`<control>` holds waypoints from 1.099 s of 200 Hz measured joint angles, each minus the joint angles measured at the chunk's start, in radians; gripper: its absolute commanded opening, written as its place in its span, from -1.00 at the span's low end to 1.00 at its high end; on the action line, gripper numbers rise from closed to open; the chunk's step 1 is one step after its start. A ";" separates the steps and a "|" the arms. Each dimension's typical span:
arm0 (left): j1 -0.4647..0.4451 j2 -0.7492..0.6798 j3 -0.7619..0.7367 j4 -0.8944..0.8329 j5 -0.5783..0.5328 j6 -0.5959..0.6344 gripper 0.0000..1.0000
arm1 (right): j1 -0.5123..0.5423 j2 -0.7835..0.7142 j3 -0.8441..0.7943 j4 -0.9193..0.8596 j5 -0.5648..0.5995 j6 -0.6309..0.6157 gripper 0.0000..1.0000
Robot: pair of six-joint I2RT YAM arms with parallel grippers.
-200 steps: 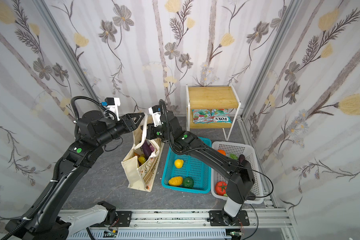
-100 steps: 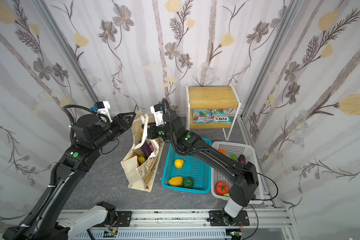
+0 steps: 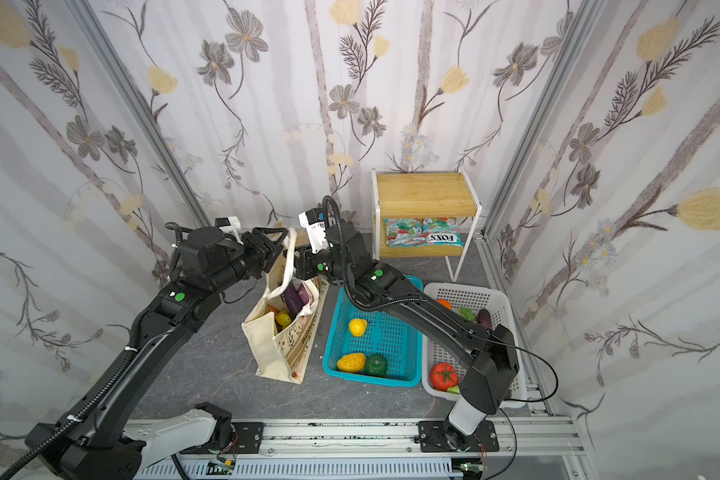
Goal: Place the food into the grocery bag and tie it
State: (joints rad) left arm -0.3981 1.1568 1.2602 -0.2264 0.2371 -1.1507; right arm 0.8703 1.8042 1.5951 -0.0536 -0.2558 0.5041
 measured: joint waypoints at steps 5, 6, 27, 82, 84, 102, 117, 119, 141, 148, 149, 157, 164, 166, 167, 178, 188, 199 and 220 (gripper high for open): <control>0.000 0.005 -0.001 0.005 0.000 -0.002 0.06 | 0.000 0.000 0.000 0.000 0.000 0.000 -1.00; 0.000 0.007 -0.001 0.006 0.000 -0.003 0.05 | 0.000 0.000 0.000 0.000 0.000 0.000 -1.00; -0.001 0.032 -0.004 0.021 0.010 -0.009 -0.17 | 0.000 0.000 0.000 -0.010 0.000 0.000 -1.00; -0.007 0.039 -0.006 0.043 -0.005 0.019 -1.00 | 0.001 -0.003 -0.010 -0.044 -0.007 -0.008 -1.00; -0.007 0.039 -0.006 0.043 -0.005 0.020 -1.00 | 0.001 -0.004 -0.011 -0.044 -0.007 -0.008 -1.00; -0.007 0.040 -0.003 0.043 0.003 0.025 -1.00 | 0.001 -0.016 -0.016 -0.048 -0.006 -0.009 -0.97; -0.007 0.037 -0.002 0.043 0.010 0.029 -1.00 | 0.001 -0.030 -0.022 -0.048 -0.007 -0.010 -0.78; -0.007 0.036 -0.002 0.043 0.011 0.029 -1.00 | 0.000 -0.032 -0.024 -0.048 -0.007 -0.011 -0.75; -0.006 0.025 0.001 0.035 0.011 0.036 -1.00 | -0.004 -0.058 -0.044 -0.044 -0.012 -0.012 -0.14; -0.002 0.023 0.001 0.032 -0.005 0.037 -1.00 | -0.008 -0.071 -0.050 -0.048 -0.020 -0.012 -0.06; -0.001 0.022 0.001 0.031 -0.007 0.037 -1.00 | -0.008 -0.073 -0.052 -0.048 -0.023 -0.012 -0.04; 0.003 0.019 0.002 0.027 -0.021 0.043 -1.00 | -0.013 -0.087 -0.062 -0.045 -0.026 -0.013 0.08; 0.004 0.016 0.002 0.027 -0.030 0.044 -1.00 | -0.018 -0.100 -0.074 -0.043 -0.026 -0.016 0.16; 0.004 0.015 0.002 0.027 -0.031 0.044 -1.00 | -0.019 -0.104 -0.079 -0.043 -0.026 -0.016 0.17; 0.004 0.014 0.002 0.027 -0.031 0.044 -1.00 | -0.020 -0.106 -0.081 -0.043 -0.026 -0.016 0.17; 0.002 0.008 0.003 0.027 -0.031 0.045 -1.00 | -0.029 -0.126 -0.108 -0.043 -0.028 -0.016 0.24; 0.000 0.005 0.004 0.027 -0.031 0.046 -1.00 | -0.037 -0.147 -0.140 -0.042 -0.034 -0.016 0.30; 0.002 0.004 0.004 0.027 -0.031 0.047 -1.00 | -0.052 -0.172 -0.179 -0.033 -0.045 -0.018 0.39; 0.002 0.004 0.007 0.023 -0.027 0.045 -1.00 | -0.093 -0.216 -0.246 -0.018 -0.055 -0.022 0.68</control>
State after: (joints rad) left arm -0.3958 1.1610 1.2675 -0.2031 0.2096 -1.1061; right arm 0.7776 1.5883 1.3487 -0.0719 -0.3103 0.4820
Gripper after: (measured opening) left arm 0.084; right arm 0.786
